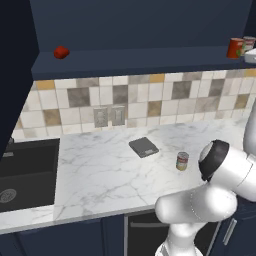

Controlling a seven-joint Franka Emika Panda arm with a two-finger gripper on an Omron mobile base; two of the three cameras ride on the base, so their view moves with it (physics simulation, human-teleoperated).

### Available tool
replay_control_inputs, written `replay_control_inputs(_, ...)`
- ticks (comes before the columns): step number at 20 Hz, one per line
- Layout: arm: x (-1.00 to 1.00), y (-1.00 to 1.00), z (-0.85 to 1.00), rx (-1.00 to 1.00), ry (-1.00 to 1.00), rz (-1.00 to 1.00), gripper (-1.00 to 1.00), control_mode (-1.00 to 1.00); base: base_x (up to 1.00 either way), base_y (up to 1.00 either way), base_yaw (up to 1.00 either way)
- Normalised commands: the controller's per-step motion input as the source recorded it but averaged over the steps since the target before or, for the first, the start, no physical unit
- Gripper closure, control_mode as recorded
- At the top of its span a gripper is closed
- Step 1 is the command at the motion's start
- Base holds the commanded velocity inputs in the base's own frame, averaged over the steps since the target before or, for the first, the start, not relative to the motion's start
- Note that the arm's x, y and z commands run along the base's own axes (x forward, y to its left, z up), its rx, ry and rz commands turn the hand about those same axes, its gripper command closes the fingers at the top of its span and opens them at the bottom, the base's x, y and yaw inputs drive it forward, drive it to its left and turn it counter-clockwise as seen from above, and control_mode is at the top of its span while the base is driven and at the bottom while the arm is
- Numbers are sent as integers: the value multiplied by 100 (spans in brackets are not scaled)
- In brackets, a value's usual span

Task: Pick the cans from the counter and place them in their designated side in the cabinet.

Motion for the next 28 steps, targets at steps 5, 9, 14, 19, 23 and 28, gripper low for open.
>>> replay_control_inputs(5,-79,33,-8,-14,0,2,-100,-100,0,0,0)
replay_control_inputs(9,-78,35,-15,-14,0,2,-100,-100,0,0,0)
replay_control_inputs(14,-78,33,-27,-13,-2,1,-100,-100,0,0,0)
replay_control_inputs(19,-76,35,-38,-15,-1,2,-100,-100,0,0,0)
replay_control_inputs(23,-52,32,-40,-9,3,1,-100,-100,0,0,0)
replay_control_inputs(28,-20,32,-50,0,8,4,-100,-100,0,0,0)
